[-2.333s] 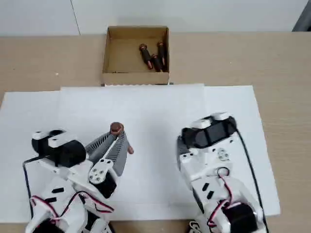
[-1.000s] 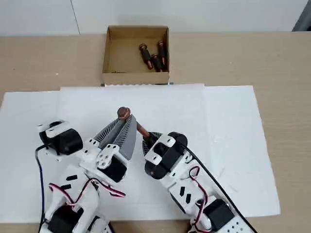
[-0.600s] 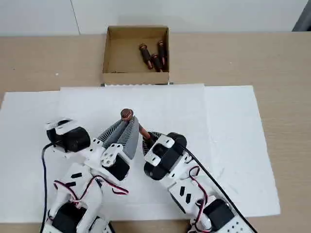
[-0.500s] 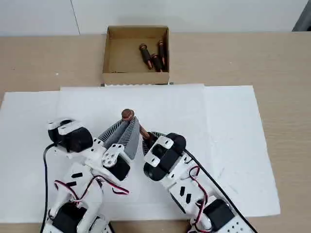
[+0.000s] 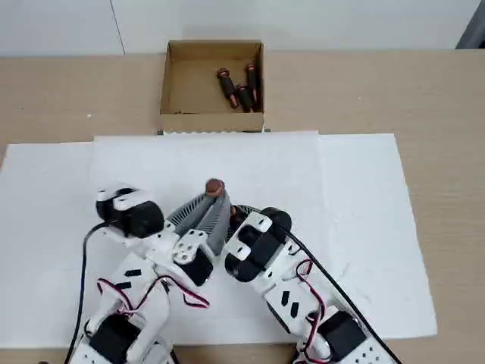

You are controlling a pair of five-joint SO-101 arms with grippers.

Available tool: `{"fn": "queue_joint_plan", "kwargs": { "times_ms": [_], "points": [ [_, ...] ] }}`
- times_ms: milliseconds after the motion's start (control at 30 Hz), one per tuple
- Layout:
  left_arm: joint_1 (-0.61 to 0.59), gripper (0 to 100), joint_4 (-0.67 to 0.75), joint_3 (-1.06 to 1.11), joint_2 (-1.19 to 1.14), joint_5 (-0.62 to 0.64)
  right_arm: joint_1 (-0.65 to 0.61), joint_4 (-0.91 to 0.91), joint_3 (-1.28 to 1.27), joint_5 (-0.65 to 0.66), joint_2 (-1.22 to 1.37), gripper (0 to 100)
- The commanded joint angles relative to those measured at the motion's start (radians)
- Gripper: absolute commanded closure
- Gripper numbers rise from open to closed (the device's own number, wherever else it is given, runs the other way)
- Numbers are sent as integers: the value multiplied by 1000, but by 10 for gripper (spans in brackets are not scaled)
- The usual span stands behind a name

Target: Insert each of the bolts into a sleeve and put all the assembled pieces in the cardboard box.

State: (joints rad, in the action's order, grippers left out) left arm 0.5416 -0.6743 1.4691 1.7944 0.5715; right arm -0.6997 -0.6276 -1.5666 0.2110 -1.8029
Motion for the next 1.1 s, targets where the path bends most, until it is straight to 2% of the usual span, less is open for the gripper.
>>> {"fn": "queue_joint_plan", "kwargs": {
  "times_ms": [0,133,367,533,600,933,1067],
  "points": [
    [64,995,-95,-13,6,3,-4,28,72,11,-7,995],
    [117,995,-176,-13,6,3,-2,28,83,11,-7,995],
    [133,991,-187,-27,6,-31,22,28,81,11,-7,995],
    [132,848,-212,-30,6,-64,24,28,81,11,-7,995],
    [132,819,-233,-41,6,-80,24,28,81,11,-7,995],
    [129,819,-356,-177,3,-84,24,28,75,11,-7,995],
    [38,836,-356,-214,5,-147,25,28,75,11,-7,995]
  ]
}}
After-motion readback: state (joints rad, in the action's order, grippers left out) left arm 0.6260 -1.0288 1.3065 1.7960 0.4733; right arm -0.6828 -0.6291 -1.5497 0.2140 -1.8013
